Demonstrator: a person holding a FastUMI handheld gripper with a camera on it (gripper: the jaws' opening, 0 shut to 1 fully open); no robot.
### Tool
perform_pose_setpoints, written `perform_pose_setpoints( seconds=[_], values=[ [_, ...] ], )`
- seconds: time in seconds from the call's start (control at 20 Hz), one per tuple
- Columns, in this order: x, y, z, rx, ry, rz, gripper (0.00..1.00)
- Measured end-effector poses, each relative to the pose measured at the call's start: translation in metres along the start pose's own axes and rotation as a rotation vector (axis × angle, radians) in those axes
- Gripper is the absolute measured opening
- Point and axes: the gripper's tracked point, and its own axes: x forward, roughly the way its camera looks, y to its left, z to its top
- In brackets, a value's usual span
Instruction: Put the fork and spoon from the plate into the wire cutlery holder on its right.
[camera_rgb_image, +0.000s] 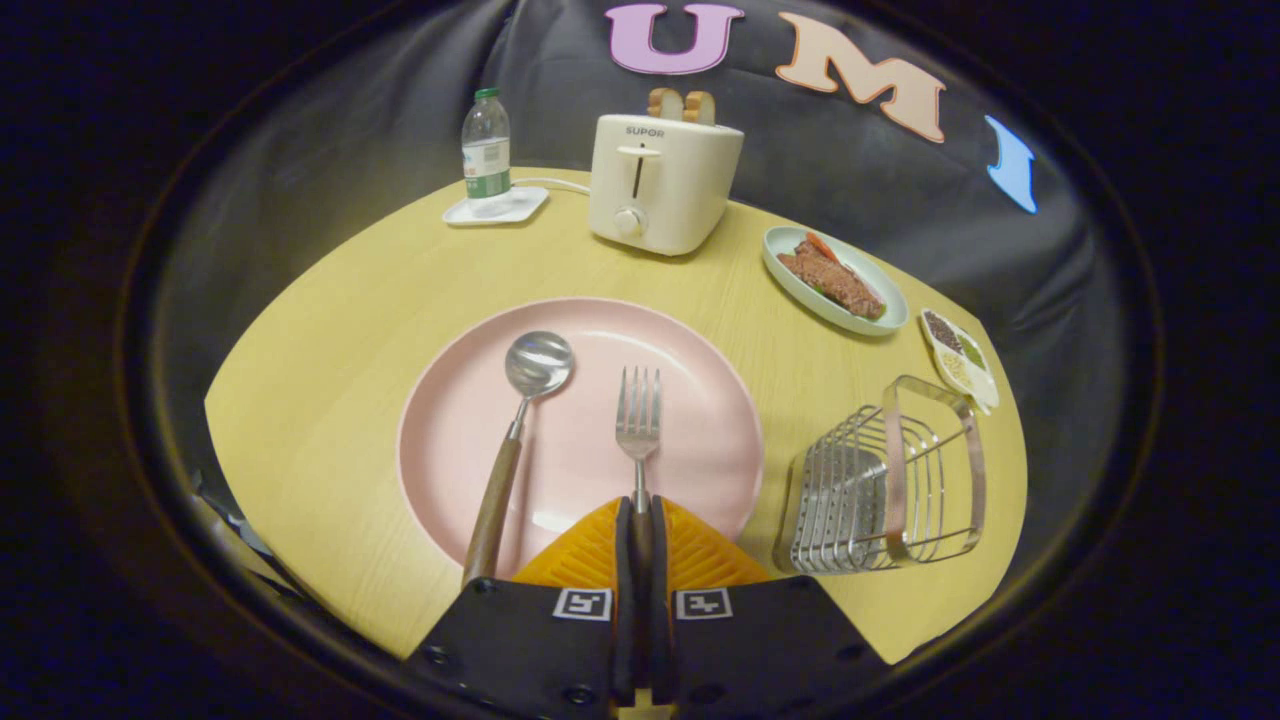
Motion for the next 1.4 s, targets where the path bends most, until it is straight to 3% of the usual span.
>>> perform_pose_setpoints(
  seconds=[0.55,0.8,1.15,1.4],
  values=[
    [-0.058,-0.052,0.033,-0.081,-0.008,0.077,0.09],
    [-0.073,-0.099,0.036,-0.136,0.021,0.070,0.09],
    [-0.084,-0.150,0.015,-0.184,0.106,0.092,0.09],
    [-0.081,-0.159,-0.004,-0.227,0.185,0.133,0.09]
  ],
)
